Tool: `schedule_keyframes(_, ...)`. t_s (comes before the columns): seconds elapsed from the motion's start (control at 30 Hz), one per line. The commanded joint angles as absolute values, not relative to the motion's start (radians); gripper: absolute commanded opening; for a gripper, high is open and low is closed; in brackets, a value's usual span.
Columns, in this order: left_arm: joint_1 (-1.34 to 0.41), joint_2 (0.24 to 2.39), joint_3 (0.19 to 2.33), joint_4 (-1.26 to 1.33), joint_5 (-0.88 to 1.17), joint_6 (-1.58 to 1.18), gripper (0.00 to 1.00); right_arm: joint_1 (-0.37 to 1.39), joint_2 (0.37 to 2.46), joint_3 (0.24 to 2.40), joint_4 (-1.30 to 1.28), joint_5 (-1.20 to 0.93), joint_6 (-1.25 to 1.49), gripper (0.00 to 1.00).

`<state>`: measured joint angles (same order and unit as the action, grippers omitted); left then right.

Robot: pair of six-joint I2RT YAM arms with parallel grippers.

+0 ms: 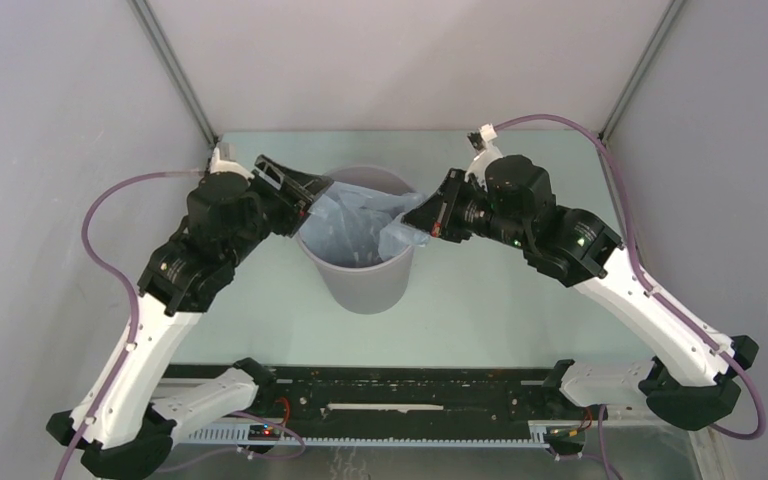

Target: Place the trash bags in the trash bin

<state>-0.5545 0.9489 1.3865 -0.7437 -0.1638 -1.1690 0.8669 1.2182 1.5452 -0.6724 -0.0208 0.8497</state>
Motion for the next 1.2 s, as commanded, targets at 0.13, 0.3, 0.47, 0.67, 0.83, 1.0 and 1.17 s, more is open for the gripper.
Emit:
schedule_keyframes(0.13,-0.535,0.947,1.399,-0.750,-0.190,-1.051,0.17,0.814,1.202,1.559,-0.685,-0.109,0.808,0.03)
schedule_keyframes(0.3,-0.381,0.958,1.424,-0.835,0.080,-0.958,0.00,0.693,1.209,1.597,-0.705,-0.344,0.671,0.00)
schedule_keyframes(0.47,-0.249,0.915,1.462,-0.968,0.215,-0.782,0.00,0.509,1.241,1.551,-0.802,-0.627,0.585,0.00)
schedule_keyframes(0.67,-0.226,0.893,1.310,-0.945,0.337,-0.739,0.00,0.478,1.298,1.549,-0.806,-0.722,0.579,0.00)
schedule_keyframes(0.83,-0.226,0.896,1.290,-0.778,0.359,-0.841,0.00,0.481,1.345,1.569,-0.772,-0.735,0.611,0.00)
schedule_keyframes(1.0,-0.226,0.868,1.280,-0.727,0.408,-0.900,0.00,0.448,1.379,1.644,-0.906,-0.743,0.565,0.00)
schedule_keyframes(1.17,-0.222,0.839,1.373,-0.995,0.344,-0.723,0.00,0.399,1.414,1.724,-1.063,-0.699,0.448,0.03)
